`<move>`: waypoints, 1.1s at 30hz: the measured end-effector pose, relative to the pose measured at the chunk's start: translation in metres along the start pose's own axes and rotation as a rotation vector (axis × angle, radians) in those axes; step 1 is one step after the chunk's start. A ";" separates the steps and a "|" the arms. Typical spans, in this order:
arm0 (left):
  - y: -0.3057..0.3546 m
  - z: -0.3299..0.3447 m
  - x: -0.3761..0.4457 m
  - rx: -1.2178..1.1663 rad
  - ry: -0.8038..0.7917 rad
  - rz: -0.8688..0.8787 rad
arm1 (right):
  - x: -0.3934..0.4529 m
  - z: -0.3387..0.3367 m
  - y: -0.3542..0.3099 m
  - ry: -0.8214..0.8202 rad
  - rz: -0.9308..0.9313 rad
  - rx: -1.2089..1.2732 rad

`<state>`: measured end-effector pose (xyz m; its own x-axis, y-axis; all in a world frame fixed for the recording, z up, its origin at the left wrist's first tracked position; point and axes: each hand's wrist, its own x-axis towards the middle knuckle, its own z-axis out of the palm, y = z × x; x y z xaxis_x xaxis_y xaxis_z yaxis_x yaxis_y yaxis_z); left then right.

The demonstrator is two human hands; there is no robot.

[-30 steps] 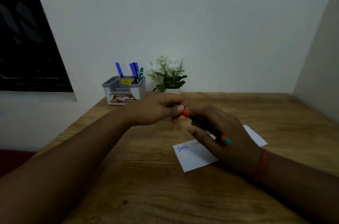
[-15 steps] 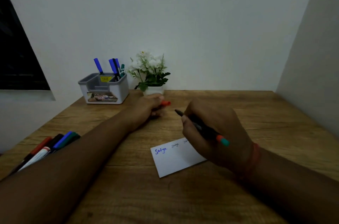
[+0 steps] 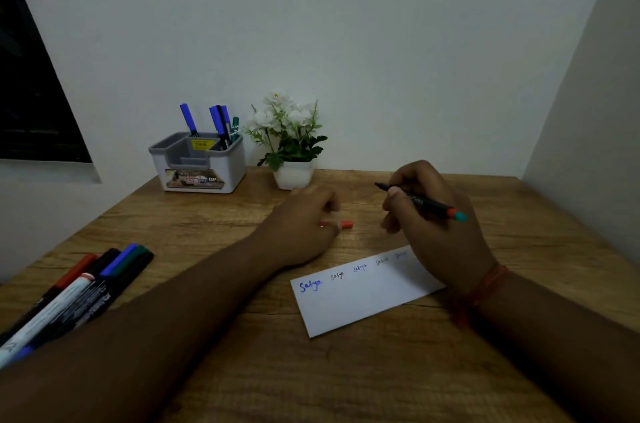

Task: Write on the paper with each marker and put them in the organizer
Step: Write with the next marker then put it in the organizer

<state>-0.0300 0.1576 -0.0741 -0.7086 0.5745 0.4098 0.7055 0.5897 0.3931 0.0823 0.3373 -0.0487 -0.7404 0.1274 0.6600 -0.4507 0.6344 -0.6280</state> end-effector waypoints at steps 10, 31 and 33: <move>0.019 -0.002 -0.005 0.335 0.108 0.009 | 0.021 -0.021 -0.010 0.071 0.263 0.266; 0.020 0.023 -0.005 0.525 0.054 0.126 | -0.023 -0.046 0.013 -0.216 0.419 -0.083; 0.020 0.025 -0.005 0.524 0.042 0.111 | -0.022 -0.048 0.015 -0.215 0.432 -0.083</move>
<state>-0.0129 0.1802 -0.0889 -0.6217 0.6324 0.4622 0.6657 0.7375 -0.1135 0.1156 0.3807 -0.0533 -0.9411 0.2372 0.2409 -0.0449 0.6185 -0.7845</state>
